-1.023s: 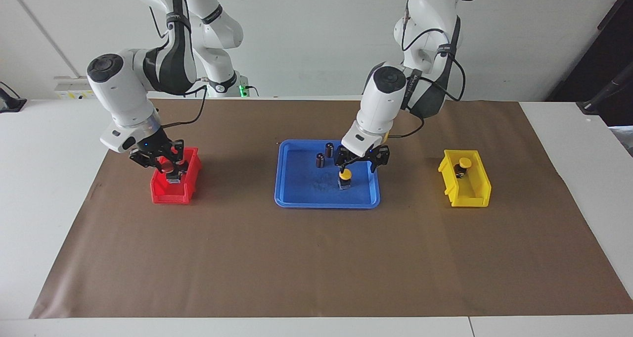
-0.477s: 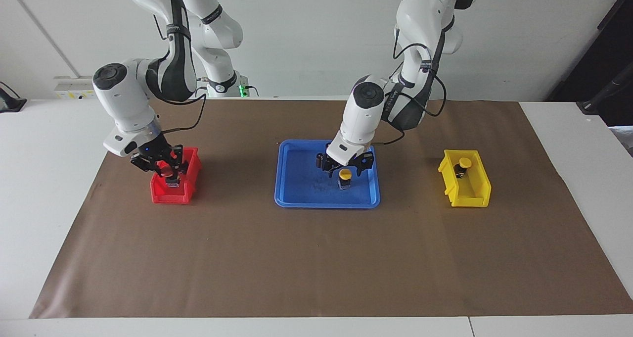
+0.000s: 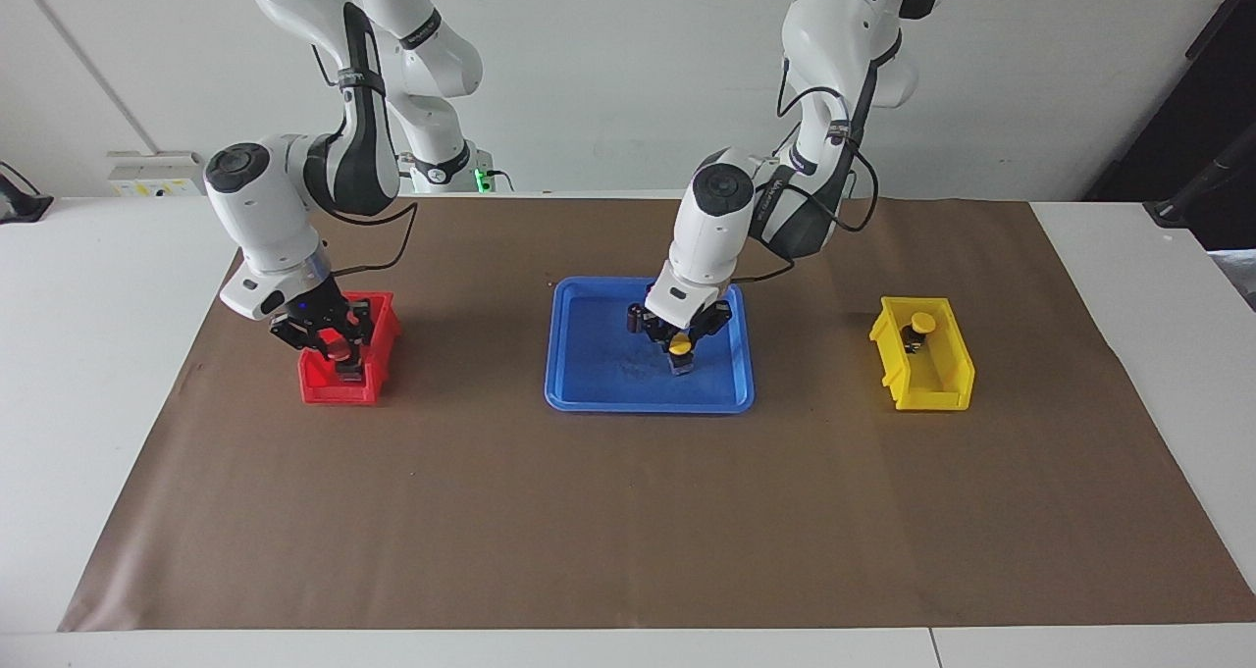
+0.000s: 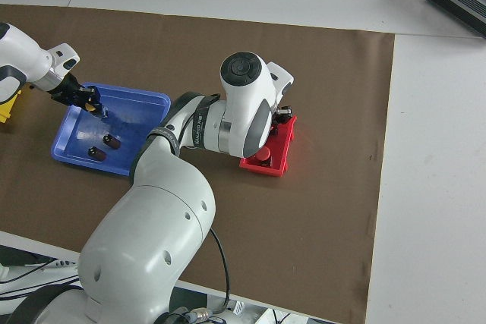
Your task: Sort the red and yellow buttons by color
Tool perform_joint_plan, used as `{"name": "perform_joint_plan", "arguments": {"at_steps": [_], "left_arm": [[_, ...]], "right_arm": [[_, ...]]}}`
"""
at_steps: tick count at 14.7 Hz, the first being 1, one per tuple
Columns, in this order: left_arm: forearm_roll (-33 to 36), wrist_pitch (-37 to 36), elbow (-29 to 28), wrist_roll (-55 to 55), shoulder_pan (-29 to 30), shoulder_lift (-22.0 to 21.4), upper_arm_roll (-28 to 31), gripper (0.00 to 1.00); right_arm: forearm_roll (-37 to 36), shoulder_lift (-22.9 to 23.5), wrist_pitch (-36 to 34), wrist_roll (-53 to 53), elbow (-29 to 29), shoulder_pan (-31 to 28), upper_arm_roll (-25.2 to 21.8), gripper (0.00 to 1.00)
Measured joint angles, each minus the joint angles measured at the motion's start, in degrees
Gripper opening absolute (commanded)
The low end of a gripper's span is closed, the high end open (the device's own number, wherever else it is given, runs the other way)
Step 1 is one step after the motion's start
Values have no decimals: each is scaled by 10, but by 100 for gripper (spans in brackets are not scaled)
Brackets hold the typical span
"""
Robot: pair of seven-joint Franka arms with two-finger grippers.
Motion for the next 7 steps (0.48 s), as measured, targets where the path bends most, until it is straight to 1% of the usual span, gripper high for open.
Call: {"name": "perform_joint_plan", "arguments": {"at_steps": [1, 3, 5, 7], "left_arm": [[4, -34, 27, 5, 2, -1, 12, 1], [6, -144, 98, 51, 22, -8, 32, 1], [3, -234, 150, 136, 73, -25, 38, 1], [0, -262, 160, 240, 146, -41, 41, 1]], "right_arm": [[0, 0, 4, 0, -2, 0, 0, 16], [0, 0, 7, 0, -7, 0, 0, 44], [0, 0, 7, 0, -7, 0, 0, 66], [0, 0, 7, 0, -7, -1, 0, 68]]}}
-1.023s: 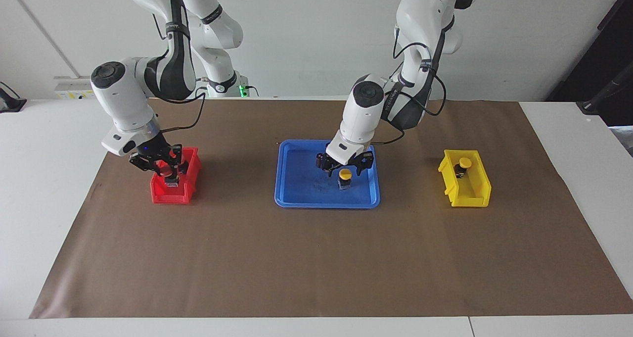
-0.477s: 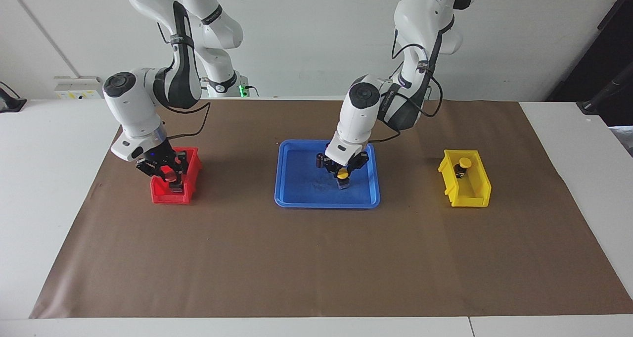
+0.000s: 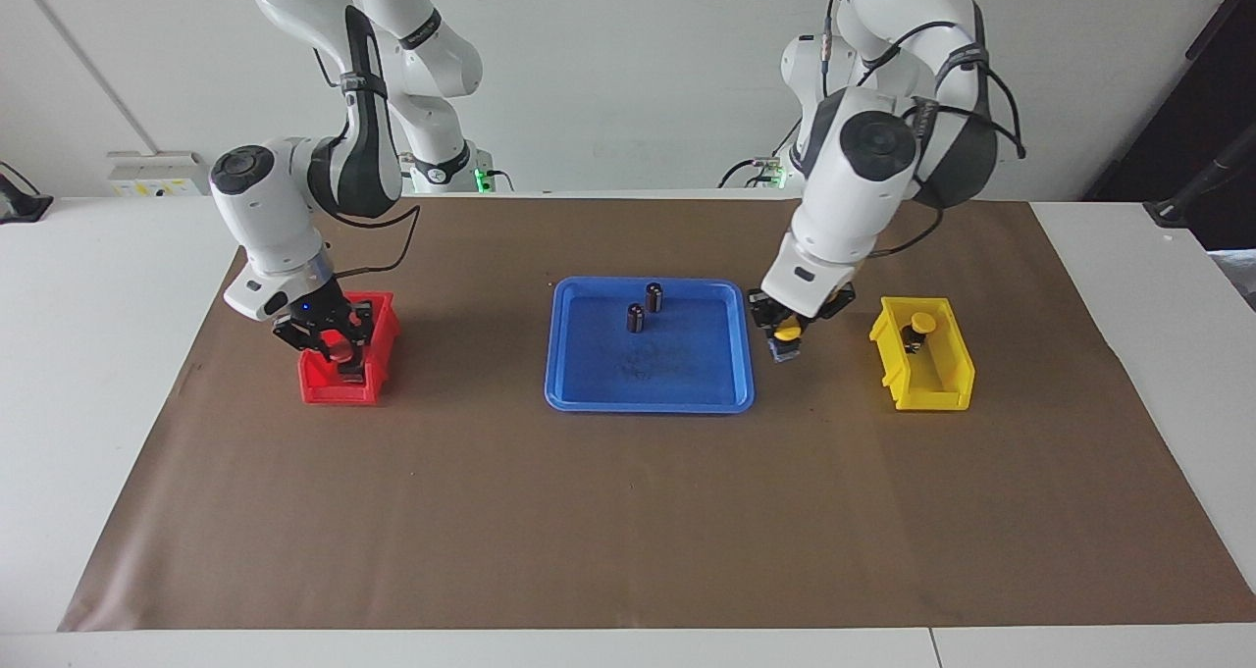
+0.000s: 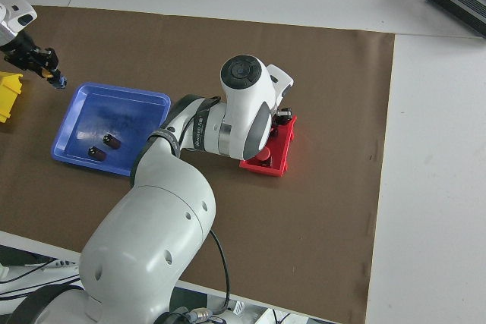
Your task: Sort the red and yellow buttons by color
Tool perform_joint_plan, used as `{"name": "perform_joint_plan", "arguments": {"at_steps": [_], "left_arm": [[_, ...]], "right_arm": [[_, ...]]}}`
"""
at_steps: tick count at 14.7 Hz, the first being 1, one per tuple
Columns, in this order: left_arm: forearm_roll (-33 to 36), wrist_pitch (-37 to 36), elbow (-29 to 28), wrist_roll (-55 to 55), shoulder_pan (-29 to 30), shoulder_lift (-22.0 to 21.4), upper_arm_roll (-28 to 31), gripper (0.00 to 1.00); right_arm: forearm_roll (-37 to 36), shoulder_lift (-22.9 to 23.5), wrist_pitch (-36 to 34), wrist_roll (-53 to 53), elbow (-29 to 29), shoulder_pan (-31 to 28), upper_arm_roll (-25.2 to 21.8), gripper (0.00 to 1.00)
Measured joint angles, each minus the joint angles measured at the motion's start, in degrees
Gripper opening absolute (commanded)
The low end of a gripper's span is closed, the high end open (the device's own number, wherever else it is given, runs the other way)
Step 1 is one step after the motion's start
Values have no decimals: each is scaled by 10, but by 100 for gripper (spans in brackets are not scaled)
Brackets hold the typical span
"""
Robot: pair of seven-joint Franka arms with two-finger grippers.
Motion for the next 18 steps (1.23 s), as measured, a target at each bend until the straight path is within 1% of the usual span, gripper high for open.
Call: {"name": "perform_joint_plan", "arguments": {"at_steps": [3, 4, 5, 6, 8, 10, 13, 16, 18], "left_arm": [[-4, 3, -16, 144, 101, -1, 2, 1], [-4, 10, -29, 181, 124, -2, 2, 1], [-5, 29, -47, 206, 140, -4, 2, 1], [-5, 52, -70, 221, 151, -8, 2, 1], [-5, 90, -118, 244, 162, -21, 1, 1], [-5, 110, -153, 262, 170, -33, 1, 1], [-5, 133, -180, 272, 175, -44, 1, 1], [-5, 176, -215, 280, 180, -47, 2, 1], [-5, 198, -238, 281, 180, -47, 2, 1]], "right_arm": [[0, -1, -2, -2, 0, -1, 0, 69], [0, -1, -9, -11, 3, -2, -1, 72], [0, -2, -27, -22, 13, -8, -1, 80], [0, -2, -60, -30, 34, -15, -1, 100], [0, -4, -136, -31, 91, -21, -1, 100], [0, -11, -204, -15, 147, -20, 2, 100], [0, -21, -322, 42, 246, -19, 8, 100], [0, -27, -441, 91, 337, -11, 8, 100], [0, -27, -499, 102, 386, -14, 6, 100]]}}
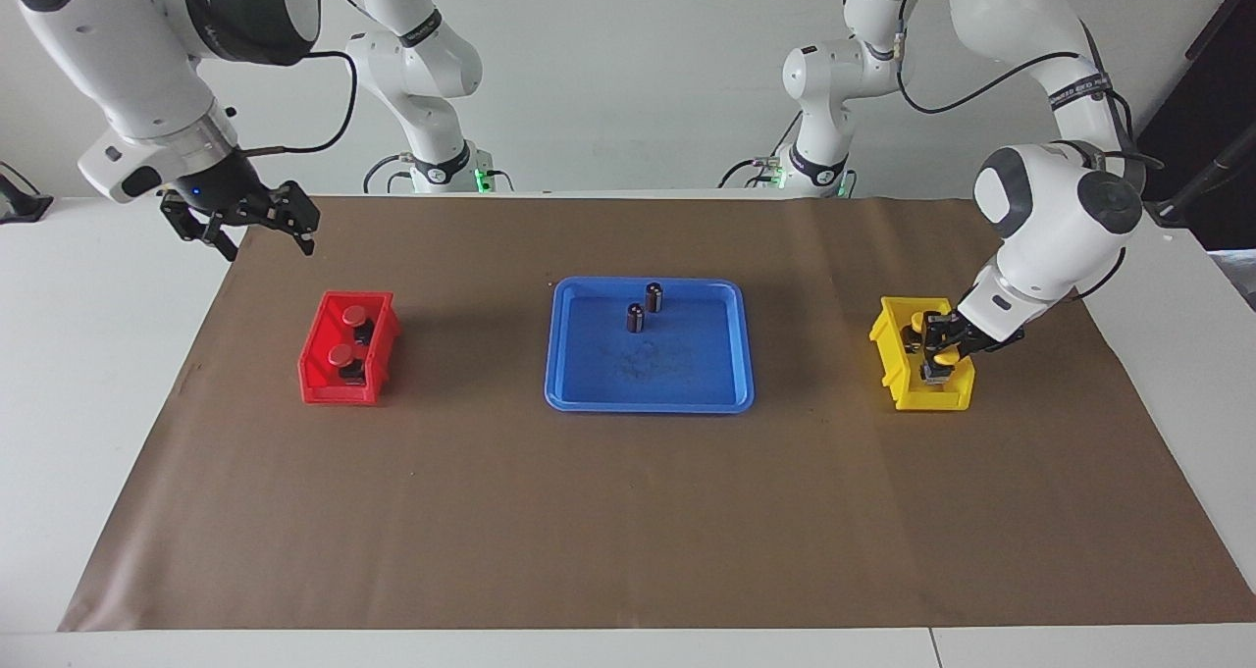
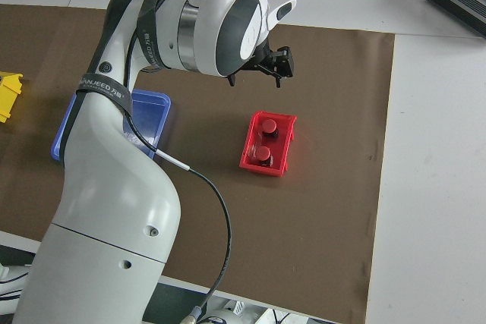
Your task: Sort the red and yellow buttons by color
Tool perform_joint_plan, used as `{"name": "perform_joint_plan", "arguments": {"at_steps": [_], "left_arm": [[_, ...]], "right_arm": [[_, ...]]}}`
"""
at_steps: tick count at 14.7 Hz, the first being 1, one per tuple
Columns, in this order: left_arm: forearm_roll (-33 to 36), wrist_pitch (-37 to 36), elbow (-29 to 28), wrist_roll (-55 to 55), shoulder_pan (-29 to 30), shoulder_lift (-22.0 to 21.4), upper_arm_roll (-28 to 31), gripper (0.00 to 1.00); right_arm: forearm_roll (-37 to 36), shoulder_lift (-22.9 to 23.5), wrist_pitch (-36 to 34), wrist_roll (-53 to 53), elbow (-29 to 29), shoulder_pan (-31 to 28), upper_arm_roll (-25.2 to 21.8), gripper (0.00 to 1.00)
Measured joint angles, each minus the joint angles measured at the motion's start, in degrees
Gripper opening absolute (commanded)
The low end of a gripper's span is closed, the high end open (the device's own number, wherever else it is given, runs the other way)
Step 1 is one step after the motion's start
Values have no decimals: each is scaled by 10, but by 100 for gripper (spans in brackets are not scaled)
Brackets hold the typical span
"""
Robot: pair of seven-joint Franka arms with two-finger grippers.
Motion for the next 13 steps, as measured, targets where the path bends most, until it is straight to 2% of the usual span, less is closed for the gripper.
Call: {"name": "perform_joint_plan", "arguments": {"at_steps": [2, 3, 5, 6, 9, 12, 13], "left_arm": [[0, 24, -19, 2, 0, 0, 0, 1], [0, 36, -27, 2, 0, 0, 0, 6], [0, 53, -37, 3, 0, 1, 0, 47], [0, 55, -39, 3, 0, 1, 0, 54], [0, 56, -37, 3, 0, 1, 0, 58], [0, 59, -30, 3, 0, 1, 0, 59], [0, 59, -26, 3, 0, 1, 0, 65]], "right_arm": [[0, 3, -15, 0, 17, -5, -6, 100], [0, 7, -15, 0, 18, -5, -7, 100], [-10, 17, -15, 1, 22, 14, -12, 100], [-19, 21, -15, 6, 24, 31, -17, 100], [-28, 22, -15, 17, 27, 62, -30, 100], [-28, 22, -17, 17, 29, 89, -72, 100], [-28, 22, -17, 16, 29, 92, -79, 100]]}}
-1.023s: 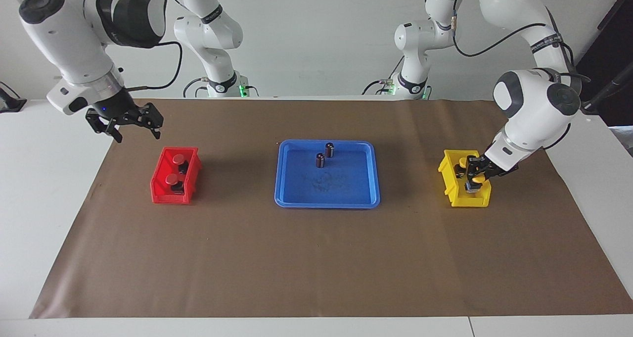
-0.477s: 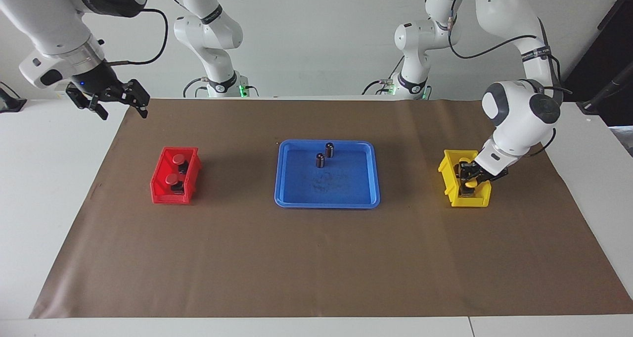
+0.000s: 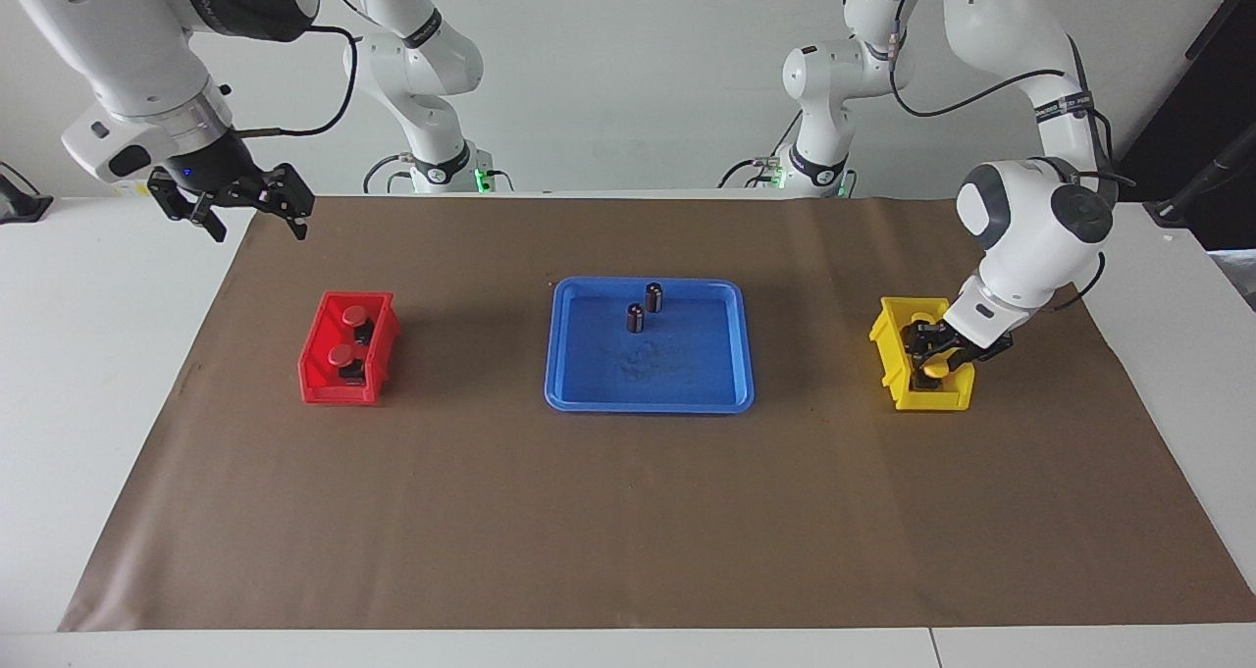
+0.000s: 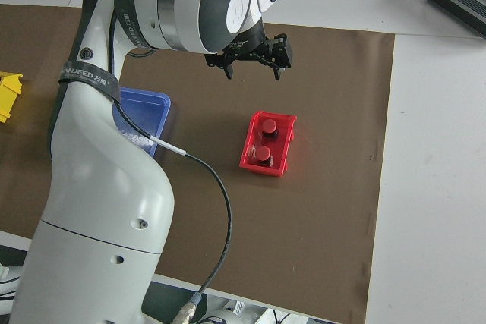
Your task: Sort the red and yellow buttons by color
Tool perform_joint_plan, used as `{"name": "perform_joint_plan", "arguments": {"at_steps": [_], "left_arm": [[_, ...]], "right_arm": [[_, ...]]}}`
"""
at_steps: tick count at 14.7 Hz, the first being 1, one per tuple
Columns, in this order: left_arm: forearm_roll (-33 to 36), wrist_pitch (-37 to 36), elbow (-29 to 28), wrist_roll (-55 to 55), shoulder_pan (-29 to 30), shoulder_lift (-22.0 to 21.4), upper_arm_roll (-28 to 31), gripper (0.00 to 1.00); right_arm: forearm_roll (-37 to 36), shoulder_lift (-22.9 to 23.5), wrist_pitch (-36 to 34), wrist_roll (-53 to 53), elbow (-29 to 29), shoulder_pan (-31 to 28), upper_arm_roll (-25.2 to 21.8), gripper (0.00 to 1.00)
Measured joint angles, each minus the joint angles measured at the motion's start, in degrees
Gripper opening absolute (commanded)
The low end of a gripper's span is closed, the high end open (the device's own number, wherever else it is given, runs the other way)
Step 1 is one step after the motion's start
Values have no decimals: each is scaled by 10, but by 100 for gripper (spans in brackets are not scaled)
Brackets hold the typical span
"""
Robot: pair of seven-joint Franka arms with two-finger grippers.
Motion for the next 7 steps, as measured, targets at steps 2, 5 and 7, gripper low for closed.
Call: {"name": "perform_joint_plan", "arguments": {"at_steps": [2, 5, 7], "left_arm": [[0, -5, 16, 0, 0, 1, 0, 87], [0, -31, 55, 0, 0, 6, 0, 100], [0, -63, 84, 0, 0, 8, 0, 100]], "right_arm": [[0, 0, -1, 0, 0, 3, 0, 100], [0, 0, -8, 0, 0, 10, 0, 100], [-1, 0, -11, 0, 0, 15, -3, 100]]}}
